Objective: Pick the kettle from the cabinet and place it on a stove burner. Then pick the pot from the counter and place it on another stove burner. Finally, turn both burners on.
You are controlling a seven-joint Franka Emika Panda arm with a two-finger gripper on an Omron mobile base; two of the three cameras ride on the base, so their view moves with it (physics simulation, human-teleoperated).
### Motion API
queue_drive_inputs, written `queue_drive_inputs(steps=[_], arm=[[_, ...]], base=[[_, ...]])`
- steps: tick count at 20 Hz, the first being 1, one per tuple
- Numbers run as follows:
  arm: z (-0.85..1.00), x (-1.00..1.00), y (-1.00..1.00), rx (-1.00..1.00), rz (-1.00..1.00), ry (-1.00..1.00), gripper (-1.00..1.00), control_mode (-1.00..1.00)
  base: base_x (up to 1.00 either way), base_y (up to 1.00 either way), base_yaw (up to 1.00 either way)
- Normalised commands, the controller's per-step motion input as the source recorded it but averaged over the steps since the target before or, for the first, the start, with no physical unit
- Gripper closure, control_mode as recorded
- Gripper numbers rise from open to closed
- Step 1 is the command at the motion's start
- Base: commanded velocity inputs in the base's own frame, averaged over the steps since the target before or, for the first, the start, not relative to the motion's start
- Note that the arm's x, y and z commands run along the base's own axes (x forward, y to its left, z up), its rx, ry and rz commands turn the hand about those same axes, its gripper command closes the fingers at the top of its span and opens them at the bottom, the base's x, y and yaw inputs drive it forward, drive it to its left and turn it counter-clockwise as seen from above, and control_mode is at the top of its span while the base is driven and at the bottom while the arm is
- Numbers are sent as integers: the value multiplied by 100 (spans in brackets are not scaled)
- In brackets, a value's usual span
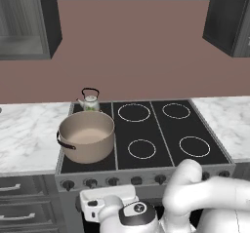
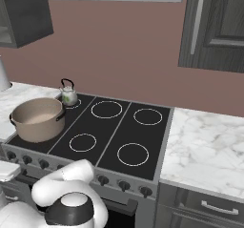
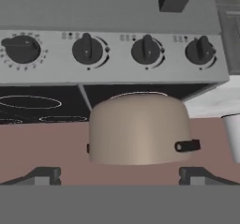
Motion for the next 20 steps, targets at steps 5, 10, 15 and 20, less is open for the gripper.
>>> queue_drive_inputs(steps=[5, 10, 15, 20], arm=[[-34, 3, 0, 0, 0, -1, -100, -100], [-29, 8, 2, 0, 0, -1, -100, -100], [-13, 9, 3, 0, 0, 0, -100, -100], [-7, 11, 12, 0, 0, 0, -100, -100]], base=[[0, 0, 0], [0, 0, 0], [0, 0, 0], [0, 0, 0]])
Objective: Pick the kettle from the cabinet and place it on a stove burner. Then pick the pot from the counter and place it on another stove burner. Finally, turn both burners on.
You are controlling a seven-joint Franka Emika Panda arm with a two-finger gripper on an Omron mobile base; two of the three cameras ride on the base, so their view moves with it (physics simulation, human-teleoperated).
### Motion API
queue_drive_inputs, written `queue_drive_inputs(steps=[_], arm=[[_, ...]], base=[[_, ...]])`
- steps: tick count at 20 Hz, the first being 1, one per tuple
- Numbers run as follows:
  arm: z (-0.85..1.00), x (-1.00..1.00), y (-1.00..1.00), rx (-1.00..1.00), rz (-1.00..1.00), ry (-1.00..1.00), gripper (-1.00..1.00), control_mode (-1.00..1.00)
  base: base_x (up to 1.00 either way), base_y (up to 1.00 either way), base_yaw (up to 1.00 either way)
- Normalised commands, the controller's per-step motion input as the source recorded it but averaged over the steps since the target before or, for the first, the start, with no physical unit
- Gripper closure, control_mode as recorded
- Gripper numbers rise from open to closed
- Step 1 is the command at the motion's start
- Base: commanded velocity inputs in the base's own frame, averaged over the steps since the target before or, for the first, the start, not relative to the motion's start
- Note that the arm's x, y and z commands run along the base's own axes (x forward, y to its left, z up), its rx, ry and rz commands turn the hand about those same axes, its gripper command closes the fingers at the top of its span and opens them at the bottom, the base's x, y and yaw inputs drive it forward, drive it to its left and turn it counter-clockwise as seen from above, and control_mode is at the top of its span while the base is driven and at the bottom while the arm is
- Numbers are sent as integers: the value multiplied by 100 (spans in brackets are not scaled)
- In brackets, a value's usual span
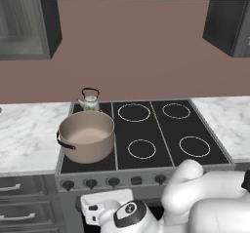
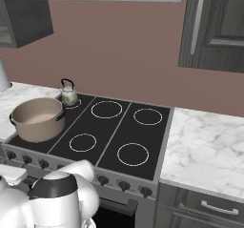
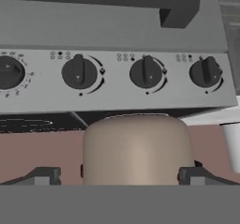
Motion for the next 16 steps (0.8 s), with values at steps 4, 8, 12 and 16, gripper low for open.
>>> queue_drive_inputs(steps=[4, 8, 12, 16], arm=[[-14, 10, 12, 0, 0, 0, -100, -100], [-26, 8, 4, 0, 0, 0, -100, -100], [-25, 9, 5, 0, 0, 0, -100, -100], [-15, 12, 4, 0, 0, 0, -100, -100]], base=[[0, 0, 0], [0, 0, 0], [0, 0, 0], [0, 0, 0]])
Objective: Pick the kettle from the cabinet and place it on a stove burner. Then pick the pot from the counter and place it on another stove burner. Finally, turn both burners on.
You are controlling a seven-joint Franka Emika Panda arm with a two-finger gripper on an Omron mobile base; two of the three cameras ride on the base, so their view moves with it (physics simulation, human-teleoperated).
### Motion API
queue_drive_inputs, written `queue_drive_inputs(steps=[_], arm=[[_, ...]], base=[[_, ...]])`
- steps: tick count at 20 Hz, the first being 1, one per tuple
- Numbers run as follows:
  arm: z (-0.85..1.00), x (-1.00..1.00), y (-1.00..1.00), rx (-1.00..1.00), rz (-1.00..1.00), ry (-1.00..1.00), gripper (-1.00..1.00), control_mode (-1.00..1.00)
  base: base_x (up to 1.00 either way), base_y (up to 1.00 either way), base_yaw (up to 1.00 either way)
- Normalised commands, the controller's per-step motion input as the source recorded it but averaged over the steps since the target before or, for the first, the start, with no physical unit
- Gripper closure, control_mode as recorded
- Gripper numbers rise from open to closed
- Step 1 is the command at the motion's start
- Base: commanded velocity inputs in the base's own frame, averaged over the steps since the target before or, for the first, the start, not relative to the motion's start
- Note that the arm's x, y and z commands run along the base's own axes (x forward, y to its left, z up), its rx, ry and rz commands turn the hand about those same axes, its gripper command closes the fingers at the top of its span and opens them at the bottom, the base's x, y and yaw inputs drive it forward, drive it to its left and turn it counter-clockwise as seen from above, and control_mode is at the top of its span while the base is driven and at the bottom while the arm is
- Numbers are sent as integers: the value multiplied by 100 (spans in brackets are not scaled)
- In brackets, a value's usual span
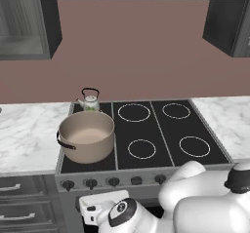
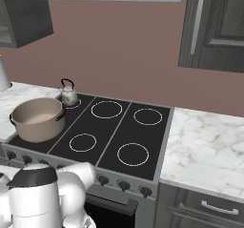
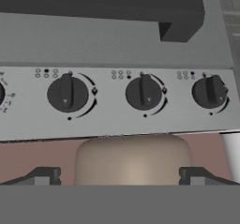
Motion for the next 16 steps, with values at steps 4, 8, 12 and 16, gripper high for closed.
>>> queue_drive_inputs(steps=[4, 8, 12, 16], arm=[[-11, 13, 4, 0, 0, 0, -100, -100], [-7, 12, 7, 0, 0, 0, -100, -100], [-4, 11, 12, 0, 0, 0, -100, -100], [-5, 8, 8, 0, 0, 0, -100, -100]], base=[[0, 0, 0], [0, 0, 0], [0, 0, 0], [0, 0, 0]])
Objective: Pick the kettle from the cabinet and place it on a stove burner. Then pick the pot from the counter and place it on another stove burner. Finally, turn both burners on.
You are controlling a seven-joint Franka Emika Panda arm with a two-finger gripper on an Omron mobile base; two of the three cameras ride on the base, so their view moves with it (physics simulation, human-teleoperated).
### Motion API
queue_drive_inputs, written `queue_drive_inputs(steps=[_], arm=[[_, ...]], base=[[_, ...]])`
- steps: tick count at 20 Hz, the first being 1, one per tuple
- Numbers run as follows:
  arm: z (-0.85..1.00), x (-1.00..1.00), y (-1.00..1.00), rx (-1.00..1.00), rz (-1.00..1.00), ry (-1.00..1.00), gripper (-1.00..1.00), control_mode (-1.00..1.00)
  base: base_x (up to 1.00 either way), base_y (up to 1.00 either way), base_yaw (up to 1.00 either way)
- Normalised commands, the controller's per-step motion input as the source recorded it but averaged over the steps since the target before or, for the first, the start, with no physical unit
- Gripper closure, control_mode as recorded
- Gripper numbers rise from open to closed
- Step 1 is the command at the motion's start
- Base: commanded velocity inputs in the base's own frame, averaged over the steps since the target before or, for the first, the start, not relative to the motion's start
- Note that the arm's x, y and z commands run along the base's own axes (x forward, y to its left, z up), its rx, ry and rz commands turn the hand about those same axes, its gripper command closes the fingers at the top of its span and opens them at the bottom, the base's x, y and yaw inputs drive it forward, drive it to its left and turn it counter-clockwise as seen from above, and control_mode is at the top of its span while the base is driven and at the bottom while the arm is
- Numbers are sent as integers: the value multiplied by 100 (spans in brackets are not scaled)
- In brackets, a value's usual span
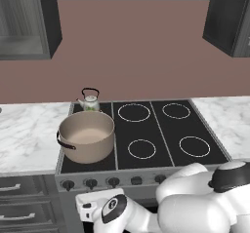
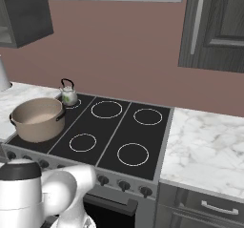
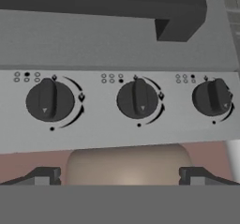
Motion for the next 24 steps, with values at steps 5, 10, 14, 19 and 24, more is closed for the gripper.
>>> queue_drive_inputs(steps=[5, 10, 14, 19, 24], arm=[[-11, 10, 2, 0, 0, 0, -100, -100], [-14, 13, 1, 0, 0, 0, -100, -100], [-12, 11, 8, 0, 0, 0, -100, -100], [-14, 8, 13, 0, 0, 0, -100, -100], [-18, 10, 10, 0, 0, 0, -100, -100]], base=[[0, 0, 0], [0, 0, 0], [0, 0, 0], [0, 0, 0], [0, 0, 0]])
